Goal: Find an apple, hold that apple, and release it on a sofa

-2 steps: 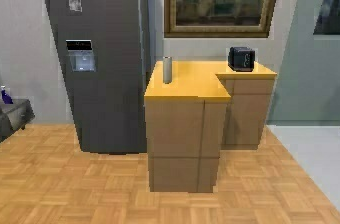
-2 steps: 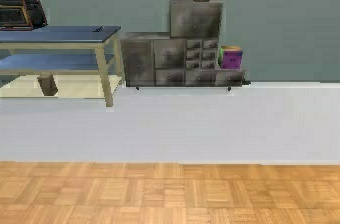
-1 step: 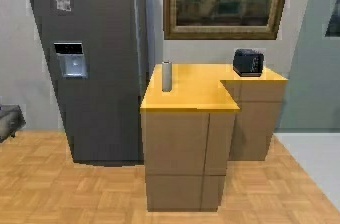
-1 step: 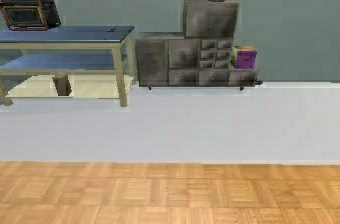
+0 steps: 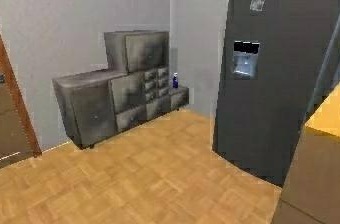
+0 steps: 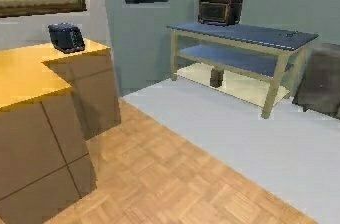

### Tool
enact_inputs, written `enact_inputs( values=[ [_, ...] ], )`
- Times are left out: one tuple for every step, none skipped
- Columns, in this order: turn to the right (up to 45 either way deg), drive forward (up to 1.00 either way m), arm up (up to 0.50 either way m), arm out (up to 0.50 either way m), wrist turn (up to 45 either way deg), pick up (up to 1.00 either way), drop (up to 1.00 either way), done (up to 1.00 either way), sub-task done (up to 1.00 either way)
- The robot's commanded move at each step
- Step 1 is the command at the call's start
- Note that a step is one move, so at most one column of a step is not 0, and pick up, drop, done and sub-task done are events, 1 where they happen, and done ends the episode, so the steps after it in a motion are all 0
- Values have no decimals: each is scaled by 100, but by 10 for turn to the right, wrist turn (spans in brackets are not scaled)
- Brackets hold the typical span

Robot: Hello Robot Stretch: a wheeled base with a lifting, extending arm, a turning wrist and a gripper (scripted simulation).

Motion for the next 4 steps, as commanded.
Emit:
enact_inputs(
  values=[
    [-420,0,0,0,0,0,0,0,0],
    [0,60,0,0,0,0,0,0,0],
    [-450,0,0,0,0,0,0,0,0],
    [-150,0,0,0,0,0,0,0,0]
  ],
)
